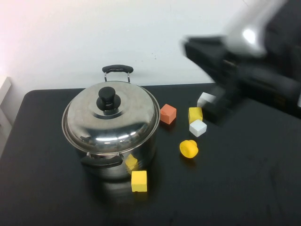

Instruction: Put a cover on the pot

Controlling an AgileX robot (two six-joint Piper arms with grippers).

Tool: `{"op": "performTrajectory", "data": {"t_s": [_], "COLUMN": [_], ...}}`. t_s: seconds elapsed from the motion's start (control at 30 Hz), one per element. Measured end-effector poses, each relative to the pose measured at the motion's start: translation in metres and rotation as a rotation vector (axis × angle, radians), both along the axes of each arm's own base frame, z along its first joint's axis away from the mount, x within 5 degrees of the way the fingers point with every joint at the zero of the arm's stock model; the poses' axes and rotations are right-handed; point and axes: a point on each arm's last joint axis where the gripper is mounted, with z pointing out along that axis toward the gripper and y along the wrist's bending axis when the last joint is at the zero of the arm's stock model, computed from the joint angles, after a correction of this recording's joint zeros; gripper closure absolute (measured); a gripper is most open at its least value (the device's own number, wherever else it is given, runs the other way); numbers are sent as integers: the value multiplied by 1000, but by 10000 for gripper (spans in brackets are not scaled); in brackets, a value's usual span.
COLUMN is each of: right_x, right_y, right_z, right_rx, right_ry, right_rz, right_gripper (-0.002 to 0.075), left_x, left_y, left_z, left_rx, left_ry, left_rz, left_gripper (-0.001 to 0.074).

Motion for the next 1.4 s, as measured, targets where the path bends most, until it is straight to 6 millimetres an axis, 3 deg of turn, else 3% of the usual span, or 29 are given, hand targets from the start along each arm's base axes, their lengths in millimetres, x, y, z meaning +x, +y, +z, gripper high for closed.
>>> {"op": "performTrajectory", "data": {"t_s": [0.27,0.63,0.8,0.97,1.2,1.4], "right_x": [-54,-119,-130,-132,-139,-146], "right_y": [-64,-132,-147,-168,-192,-201], "right_z": [-25,-79,-116,-142,-151,-163], "right_rx": [-178,-191,-214,-234,-245,-208], "right_ry": [72,56,87,105,49,45], "right_rz": [-80,-122,-154,-339,-624,-770], "right_gripper": [727,727,727,727,728,728], "left_x": [0,0,0,0,0,0], "left_y": [0,0,0,0,0,0], "left_z": [0,0,0,0,0,0], "left_rx": [0,0,-2,-2,-2,-2], "left_ry": [0,0,0,0,0,0], "left_rz": [0,0,1,1,1,1], "left_gripper": [737,737,737,737,737,737]}}
